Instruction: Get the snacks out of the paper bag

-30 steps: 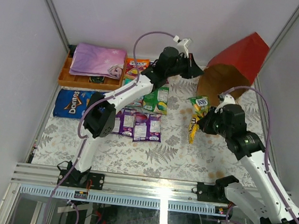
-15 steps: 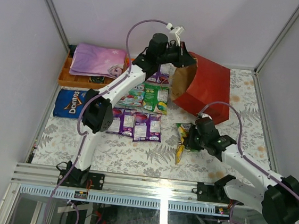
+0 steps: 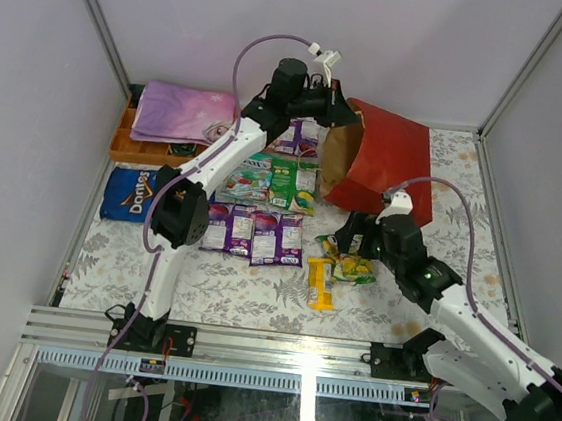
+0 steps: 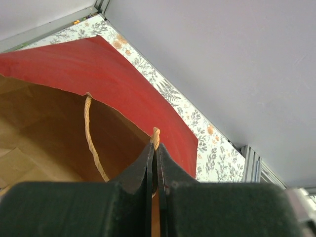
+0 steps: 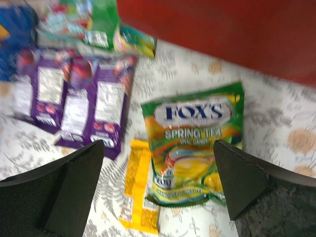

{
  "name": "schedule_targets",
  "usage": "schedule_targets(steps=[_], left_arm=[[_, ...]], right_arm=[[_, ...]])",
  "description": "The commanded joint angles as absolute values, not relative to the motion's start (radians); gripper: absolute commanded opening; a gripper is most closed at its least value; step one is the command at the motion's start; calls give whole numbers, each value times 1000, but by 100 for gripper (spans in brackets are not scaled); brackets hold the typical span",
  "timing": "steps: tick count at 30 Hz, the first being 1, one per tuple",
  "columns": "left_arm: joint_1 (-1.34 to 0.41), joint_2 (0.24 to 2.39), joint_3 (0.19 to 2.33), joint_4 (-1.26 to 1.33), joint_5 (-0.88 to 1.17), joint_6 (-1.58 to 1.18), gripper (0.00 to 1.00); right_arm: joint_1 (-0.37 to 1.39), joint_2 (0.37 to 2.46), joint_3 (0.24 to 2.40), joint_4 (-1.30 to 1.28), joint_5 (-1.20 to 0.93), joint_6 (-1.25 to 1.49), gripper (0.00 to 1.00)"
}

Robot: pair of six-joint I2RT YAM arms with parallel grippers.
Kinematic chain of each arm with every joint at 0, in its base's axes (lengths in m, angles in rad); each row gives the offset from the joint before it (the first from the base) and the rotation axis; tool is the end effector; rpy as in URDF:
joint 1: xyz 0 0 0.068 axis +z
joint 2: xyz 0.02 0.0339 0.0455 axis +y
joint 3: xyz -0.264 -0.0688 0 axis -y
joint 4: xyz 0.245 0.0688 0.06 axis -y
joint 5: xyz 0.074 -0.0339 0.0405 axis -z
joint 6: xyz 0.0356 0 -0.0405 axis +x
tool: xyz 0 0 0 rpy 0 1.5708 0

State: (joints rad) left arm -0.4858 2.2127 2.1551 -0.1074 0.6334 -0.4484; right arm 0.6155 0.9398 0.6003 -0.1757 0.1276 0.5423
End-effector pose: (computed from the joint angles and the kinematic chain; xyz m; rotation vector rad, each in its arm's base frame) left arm 0.4566 -0.2649 0.3539 0.5333 1.7899 -1.2132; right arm 0.1744 0.1178 0.2478 0.0013 2.1324 0.5657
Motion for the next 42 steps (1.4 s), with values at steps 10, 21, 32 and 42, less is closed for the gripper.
schedule_targets(steps=[10, 21, 32, 42], left_arm=[[-447, 2091, 2114, -63, 686, -454, 1], [-436, 2093, 2117, -55, 686, -485, 1], [-447, 2107, 2148, -50, 668, -513, 0], [-464, 2115, 2166, -90, 651, -471, 0]], right_arm=[[603, 840, 799, -124, 381, 337, 99], [237, 823, 871, -146, -48, 262, 97], [417, 1084, 1092, -129, -78, 214, 93], [569, 1474, 1535, -387, 257, 148, 76]])
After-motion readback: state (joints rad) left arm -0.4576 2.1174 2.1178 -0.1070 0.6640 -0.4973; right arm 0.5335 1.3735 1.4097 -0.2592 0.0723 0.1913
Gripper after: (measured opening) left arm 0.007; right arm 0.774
